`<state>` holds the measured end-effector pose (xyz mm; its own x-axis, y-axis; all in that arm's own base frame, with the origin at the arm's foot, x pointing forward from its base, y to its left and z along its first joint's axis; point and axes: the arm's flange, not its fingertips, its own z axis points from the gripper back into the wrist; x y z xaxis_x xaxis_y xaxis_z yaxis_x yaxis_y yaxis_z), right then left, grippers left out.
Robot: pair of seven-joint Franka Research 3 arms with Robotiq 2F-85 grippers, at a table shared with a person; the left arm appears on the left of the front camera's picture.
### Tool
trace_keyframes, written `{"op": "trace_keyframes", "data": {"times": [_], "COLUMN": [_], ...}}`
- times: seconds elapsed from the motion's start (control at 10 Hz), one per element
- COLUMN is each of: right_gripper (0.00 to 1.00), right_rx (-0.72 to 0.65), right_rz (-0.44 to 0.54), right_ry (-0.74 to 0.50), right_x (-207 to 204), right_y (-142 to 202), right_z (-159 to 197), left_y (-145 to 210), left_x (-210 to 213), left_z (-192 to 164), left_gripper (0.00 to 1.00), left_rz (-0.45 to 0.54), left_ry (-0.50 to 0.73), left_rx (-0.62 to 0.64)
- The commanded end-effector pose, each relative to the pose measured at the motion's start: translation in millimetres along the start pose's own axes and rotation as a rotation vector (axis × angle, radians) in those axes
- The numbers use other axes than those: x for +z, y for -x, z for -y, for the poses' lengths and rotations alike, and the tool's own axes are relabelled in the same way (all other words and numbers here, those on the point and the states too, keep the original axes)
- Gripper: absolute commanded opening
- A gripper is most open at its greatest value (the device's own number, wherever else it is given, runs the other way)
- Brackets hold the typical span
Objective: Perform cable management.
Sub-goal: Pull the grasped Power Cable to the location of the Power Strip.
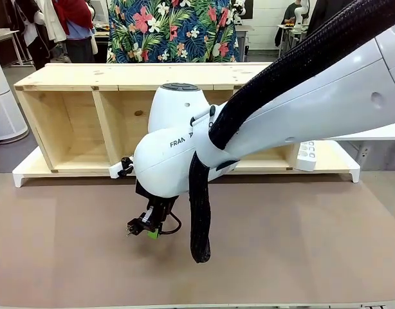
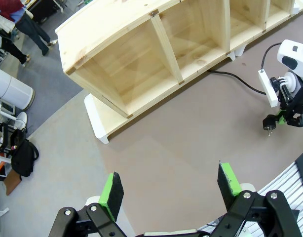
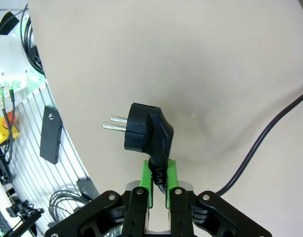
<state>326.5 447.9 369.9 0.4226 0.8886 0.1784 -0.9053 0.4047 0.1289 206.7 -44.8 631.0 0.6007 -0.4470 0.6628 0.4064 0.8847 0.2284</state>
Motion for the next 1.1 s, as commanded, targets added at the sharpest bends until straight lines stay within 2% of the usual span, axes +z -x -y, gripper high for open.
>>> {"op": "trace_keyframes", "data": {"times": [0.0,0.5,0.8,1.0], "right_gripper": [0.14,0.14,0.14,0.14], "right_rx": [-0.011,-0.001,-0.276,-0.368], "right_rz": [-0.005,0.0,0.092,0.122], "right_ry": [-0.015,-0.002,0.148,0.192], "right_x": [0,-1,45,61], "right_y": [-1,-1,72,106], "right_z": [0,1,19,29], "left_y": [1,1,1,1], "left_x": [1,1,1,1], "left_z": [0,0,0,0], "left_gripper": [1.0,1.0,1.0,1.0], "left_rz": [0.002,0.002,0.002,0.002], "left_ry": [0.002,0.002,0.002,0.002], "left_rx": [0.008,0.008,0.008,0.008]}}
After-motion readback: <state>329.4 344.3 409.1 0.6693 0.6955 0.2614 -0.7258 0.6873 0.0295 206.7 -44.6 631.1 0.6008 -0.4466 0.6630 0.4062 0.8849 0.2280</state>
